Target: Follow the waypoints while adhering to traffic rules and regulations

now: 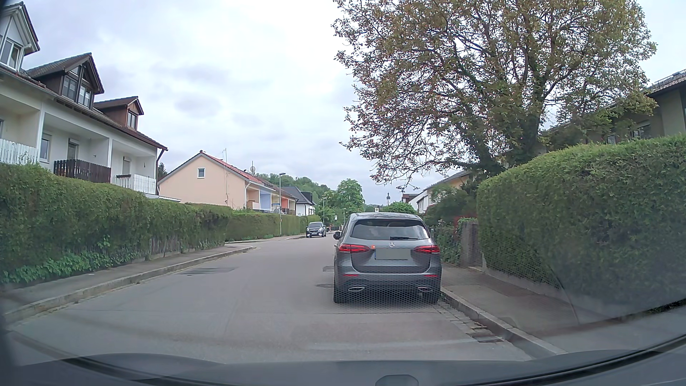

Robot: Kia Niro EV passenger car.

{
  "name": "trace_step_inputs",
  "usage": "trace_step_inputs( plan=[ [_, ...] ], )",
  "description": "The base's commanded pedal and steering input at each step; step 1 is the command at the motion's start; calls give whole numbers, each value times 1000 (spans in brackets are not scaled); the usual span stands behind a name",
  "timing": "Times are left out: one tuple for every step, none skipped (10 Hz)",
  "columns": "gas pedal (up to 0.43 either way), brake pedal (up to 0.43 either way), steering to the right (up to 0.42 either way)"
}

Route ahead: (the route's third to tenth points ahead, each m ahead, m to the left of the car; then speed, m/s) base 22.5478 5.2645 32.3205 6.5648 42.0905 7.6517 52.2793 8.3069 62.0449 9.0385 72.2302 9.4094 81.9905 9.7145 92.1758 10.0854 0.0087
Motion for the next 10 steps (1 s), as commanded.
trace_step_inputs(
  plan=[
    [0,213,-164],
    [0,213,-163],
    [0,213,-164],
    [0,213,-164],
    [0,213,-164],
    [0,213,-163],
    [0,213,-164],
    [0,213,-163],
    [0,213,-164],
    [0,213,-164]
  ],
)
